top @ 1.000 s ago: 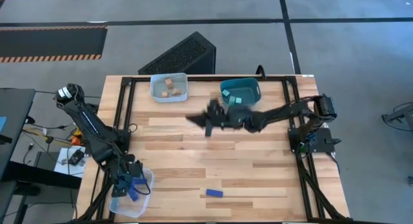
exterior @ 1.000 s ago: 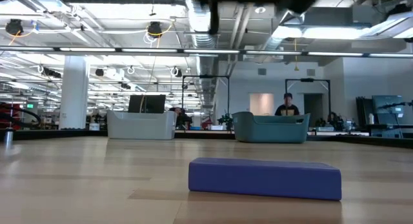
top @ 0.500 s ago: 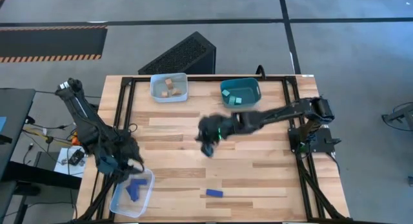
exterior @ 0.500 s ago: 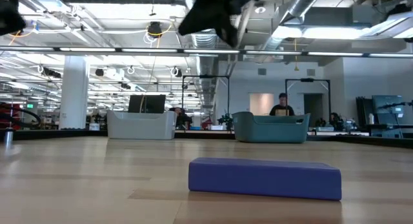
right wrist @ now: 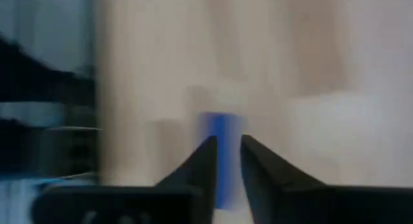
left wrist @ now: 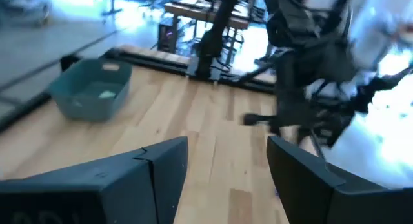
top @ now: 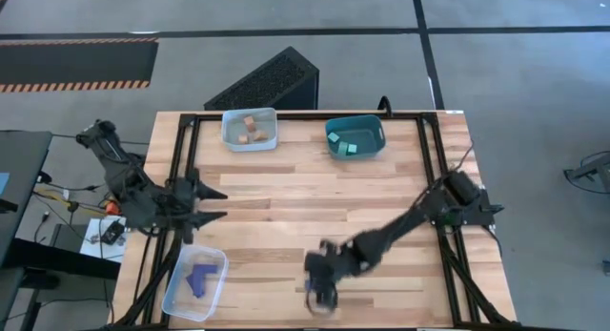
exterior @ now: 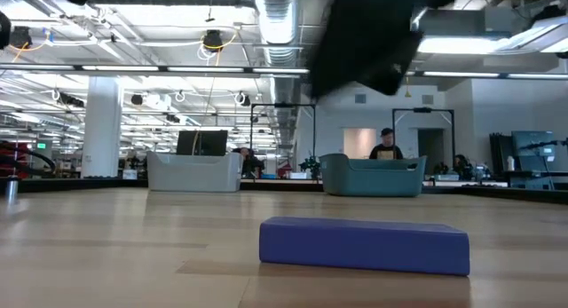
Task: Sort & place blocks by color
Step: Put the violet block into the transparent bin
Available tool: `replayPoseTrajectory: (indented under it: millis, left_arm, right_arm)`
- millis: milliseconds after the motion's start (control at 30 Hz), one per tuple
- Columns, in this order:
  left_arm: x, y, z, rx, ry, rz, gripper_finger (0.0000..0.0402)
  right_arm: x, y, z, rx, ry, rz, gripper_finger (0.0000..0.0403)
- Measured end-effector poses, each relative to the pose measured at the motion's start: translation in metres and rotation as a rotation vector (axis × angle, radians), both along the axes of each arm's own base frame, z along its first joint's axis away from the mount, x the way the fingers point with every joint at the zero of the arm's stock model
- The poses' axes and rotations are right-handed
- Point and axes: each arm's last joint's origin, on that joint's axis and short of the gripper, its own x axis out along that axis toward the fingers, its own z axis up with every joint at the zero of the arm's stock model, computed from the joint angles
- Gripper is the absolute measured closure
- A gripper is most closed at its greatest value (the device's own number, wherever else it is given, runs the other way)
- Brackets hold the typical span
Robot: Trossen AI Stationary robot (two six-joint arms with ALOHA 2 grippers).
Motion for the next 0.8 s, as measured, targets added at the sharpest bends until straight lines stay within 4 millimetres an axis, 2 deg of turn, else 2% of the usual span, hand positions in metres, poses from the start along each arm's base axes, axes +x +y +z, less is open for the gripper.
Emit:
replayPoseTrajectory:
  millis: [33, 100, 200, 300, 400, 500, 633, 733, 800]
  left_arm:
    - [0.002, -0.002, -0.001, 0.041, 0.005, -0.019, 0.0205]
    - [0.007, -0.004, -0.002, 0.113, 0.015, -0.036, 0.0205]
    - [0.013, -0.008, -0.005, 0.218, 0.044, -0.045, 0.0205]
    - [0.019, -0.011, -0.006, 0.273, 0.045, -0.047, 0.0205]
    - [0.023, -0.013, -0.007, 0.339, 0.049, -0.054, 0.0201]
    - [0.027, -0.013, -0.007, 0.398, 0.054, -0.053, 0.0191]
    - [0.033, -0.011, -0.008, 0.407, 0.065, -0.036, 0.0177]
    - [0.039, -0.009, -0.01, 0.372, 0.078, 0.015, 0.0172]
    - [0.044, -0.007, -0.014, 0.349, 0.102, 0.036, 0.0172]
  right_arm:
    - [0.002, 0.011, -0.001, 0.025, -0.039, 0.009, 0.0297]
    - [-0.007, 0.029, -0.009, 0.0, -0.041, 0.026, 0.026]
    - [-0.013, 0.047, -0.027, -0.08, -0.039, -0.02, 0.0199]
    - [-0.018, 0.05, -0.034, -0.14, -0.004, -0.089, 0.0148]
    - [-0.019, 0.047, -0.043, -0.174, 0.04, -0.097, 0.012]
    - [-0.014, 0.039, -0.056, -0.194, 0.084, -0.105, 0.0113]
    - [-0.007, 0.035, -0.061, -0.17, 0.091, -0.054, 0.0118]
    - [-0.007, 0.032, -0.064, -0.175, 0.111, -0.055, 0.0139]
    - [-0.006, 0.026, -0.068, -0.192, 0.149, -0.089, 0.017]
